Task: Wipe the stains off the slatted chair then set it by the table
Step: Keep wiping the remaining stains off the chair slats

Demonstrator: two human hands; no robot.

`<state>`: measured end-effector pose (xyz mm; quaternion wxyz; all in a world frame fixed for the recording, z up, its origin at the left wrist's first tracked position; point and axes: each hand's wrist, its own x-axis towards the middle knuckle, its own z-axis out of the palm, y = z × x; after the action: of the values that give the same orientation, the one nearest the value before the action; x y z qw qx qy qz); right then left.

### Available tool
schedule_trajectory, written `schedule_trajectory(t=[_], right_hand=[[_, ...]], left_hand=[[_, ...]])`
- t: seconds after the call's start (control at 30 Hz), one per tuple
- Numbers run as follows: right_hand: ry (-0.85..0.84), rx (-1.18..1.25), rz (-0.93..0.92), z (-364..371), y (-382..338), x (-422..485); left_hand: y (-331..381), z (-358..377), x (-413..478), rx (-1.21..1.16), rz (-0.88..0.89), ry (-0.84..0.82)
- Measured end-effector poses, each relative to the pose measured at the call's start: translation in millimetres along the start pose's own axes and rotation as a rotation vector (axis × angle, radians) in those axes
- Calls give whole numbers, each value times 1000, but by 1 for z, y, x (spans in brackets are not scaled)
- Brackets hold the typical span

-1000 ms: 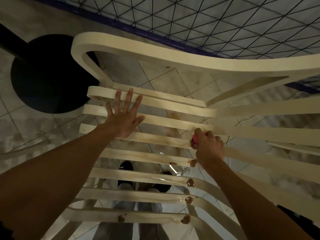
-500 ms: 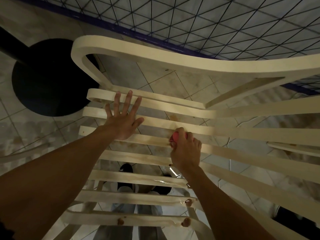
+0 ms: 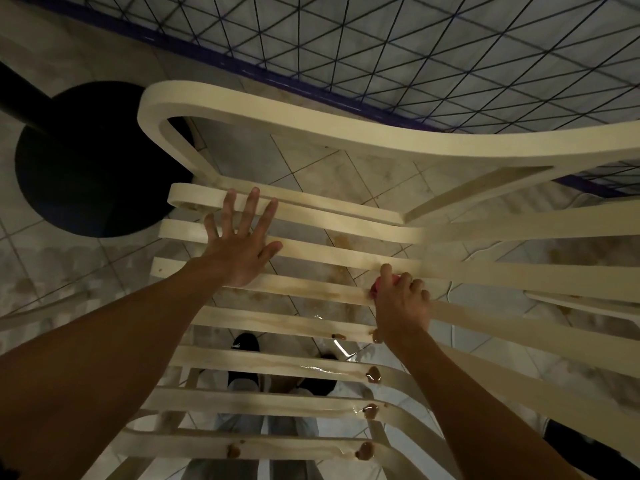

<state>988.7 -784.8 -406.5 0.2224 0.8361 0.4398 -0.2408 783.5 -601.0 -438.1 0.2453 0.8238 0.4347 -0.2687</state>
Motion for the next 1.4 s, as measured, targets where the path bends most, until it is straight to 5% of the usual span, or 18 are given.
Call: schedule_trajectory(t=[0.47, 0.7, 1.0, 1.4], right_hand=[[205, 655, -148, 22, -40, -17], [256, 454, -215, 22, -13, -13], [17, -103, -43, 4, 4, -4], [198, 490, -262, 32, -27, -5]], left_hand=[[3, -2, -1, 9, -8, -7], [1, 0, 1, 9, -1, 4], [0, -1, -1, 0, 18, 3], [4, 0, 0, 20, -12, 17]])
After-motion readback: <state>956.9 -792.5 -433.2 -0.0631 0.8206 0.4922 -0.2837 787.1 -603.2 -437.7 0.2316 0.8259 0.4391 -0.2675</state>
